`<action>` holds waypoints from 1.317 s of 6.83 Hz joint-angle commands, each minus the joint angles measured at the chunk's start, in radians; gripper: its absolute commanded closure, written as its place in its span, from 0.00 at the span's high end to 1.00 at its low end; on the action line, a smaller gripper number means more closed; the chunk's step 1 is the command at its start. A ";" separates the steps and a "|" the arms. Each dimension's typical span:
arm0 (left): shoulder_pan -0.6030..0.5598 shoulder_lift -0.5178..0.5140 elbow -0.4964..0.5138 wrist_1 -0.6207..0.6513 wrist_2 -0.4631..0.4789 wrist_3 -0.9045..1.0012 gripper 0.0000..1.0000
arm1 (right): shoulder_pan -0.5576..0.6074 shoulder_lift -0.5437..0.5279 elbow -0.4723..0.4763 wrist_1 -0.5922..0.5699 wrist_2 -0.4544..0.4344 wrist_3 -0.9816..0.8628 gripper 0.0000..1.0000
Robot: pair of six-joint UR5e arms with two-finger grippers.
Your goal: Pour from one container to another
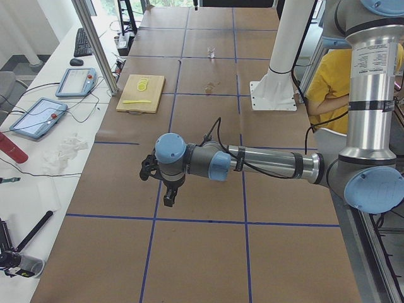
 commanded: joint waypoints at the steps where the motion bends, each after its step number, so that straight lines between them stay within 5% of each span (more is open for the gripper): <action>1: 0.001 -0.041 -0.037 -0.029 -0.009 0.002 1.00 | -0.001 0.003 -0.003 0.000 0.000 0.004 1.00; 5: 0.008 -0.033 -0.046 -0.148 0.003 0.029 1.00 | 0.001 -0.005 -0.004 0.000 -0.001 0.001 1.00; 9: 0.057 -0.019 -0.081 -0.310 -0.114 0.025 1.00 | -0.001 0.000 0.009 0.021 0.006 0.003 1.00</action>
